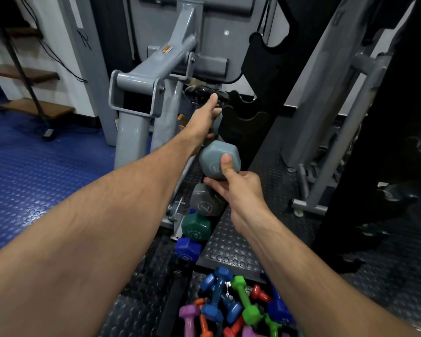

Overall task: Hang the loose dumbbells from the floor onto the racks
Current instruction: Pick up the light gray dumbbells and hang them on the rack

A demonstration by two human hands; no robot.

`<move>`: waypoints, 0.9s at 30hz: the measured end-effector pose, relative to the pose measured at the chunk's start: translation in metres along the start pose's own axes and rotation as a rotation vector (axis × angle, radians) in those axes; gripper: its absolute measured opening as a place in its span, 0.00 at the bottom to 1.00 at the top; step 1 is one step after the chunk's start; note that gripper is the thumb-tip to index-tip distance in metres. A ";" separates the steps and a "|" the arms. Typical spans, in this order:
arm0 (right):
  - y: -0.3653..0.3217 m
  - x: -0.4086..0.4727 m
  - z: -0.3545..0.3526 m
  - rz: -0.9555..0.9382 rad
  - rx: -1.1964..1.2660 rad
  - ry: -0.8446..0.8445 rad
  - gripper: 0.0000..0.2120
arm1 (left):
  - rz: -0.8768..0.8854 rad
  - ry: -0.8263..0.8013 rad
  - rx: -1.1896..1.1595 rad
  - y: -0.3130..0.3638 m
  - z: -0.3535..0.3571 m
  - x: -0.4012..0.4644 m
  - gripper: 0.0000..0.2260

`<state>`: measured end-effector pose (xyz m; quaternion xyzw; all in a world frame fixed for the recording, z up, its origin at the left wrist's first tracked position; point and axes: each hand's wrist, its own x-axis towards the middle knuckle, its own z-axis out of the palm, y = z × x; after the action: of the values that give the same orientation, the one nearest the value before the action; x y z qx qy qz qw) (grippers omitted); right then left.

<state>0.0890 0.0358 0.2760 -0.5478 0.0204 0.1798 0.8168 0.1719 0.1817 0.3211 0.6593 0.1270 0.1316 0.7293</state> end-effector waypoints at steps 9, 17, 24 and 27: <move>0.000 -0.010 -0.017 0.144 0.092 -0.099 0.21 | 0.029 -0.042 0.043 -0.019 0.014 -0.015 0.23; -0.008 -0.007 -0.020 0.185 0.164 -0.103 0.22 | 0.059 -0.058 0.037 -0.017 0.016 -0.027 0.26; -0.007 -0.008 -0.026 0.171 0.069 -0.143 0.23 | 0.006 -0.037 0.003 -0.014 0.019 -0.031 0.25; -0.010 -0.006 -0.029 0.178 -0.014 -0.163 0.26 | -0.008 -0.029 0.018 -0.013 0.018 -0.032 0.26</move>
<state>0.0911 0.0046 0.2744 -0.5329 0.0013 0.2959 0.7927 0.1492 0.1521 0.3107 0.6670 0.1204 0.1179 0.7258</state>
